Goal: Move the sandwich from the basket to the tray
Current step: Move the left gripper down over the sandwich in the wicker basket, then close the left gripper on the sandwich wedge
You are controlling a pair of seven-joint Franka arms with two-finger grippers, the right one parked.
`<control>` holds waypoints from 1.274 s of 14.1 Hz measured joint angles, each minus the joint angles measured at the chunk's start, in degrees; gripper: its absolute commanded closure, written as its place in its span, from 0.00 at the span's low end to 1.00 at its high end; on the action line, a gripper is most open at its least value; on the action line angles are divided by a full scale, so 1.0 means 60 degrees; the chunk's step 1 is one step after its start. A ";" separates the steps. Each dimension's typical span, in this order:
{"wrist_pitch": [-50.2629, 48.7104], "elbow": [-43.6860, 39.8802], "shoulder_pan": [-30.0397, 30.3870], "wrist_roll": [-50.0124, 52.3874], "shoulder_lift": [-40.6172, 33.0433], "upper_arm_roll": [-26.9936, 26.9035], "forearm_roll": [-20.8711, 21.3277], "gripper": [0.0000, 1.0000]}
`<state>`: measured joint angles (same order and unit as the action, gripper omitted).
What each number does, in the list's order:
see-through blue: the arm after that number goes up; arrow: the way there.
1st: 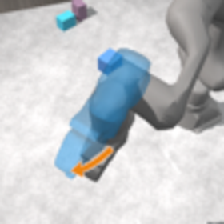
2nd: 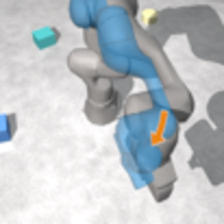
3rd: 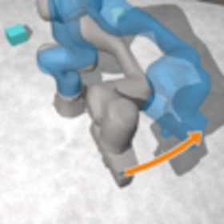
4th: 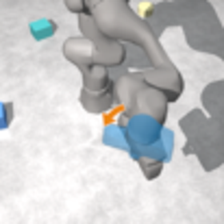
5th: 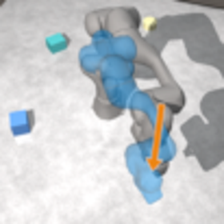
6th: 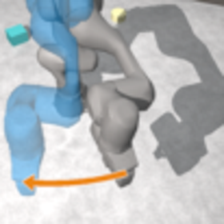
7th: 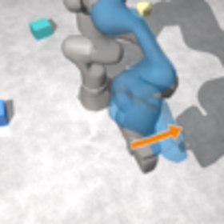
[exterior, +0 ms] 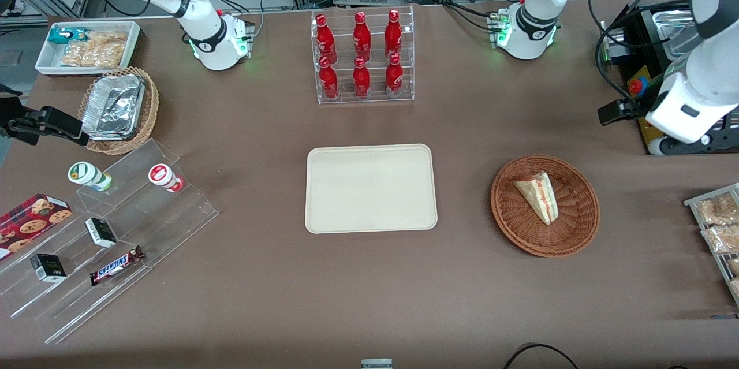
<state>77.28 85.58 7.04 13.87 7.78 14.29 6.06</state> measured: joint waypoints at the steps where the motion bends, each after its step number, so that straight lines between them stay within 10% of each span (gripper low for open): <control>1: 0.0072 0.0069 0.0003 0.0015 0.0307 -0.0023 0.0031 0.00; 18: 0.7770 0.4460 -0.0196 0.4464 0.2465 0.0016 0.0087 0.00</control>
<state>123.90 112.34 5.86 40.66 22.57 14.38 6.58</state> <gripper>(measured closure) 0.000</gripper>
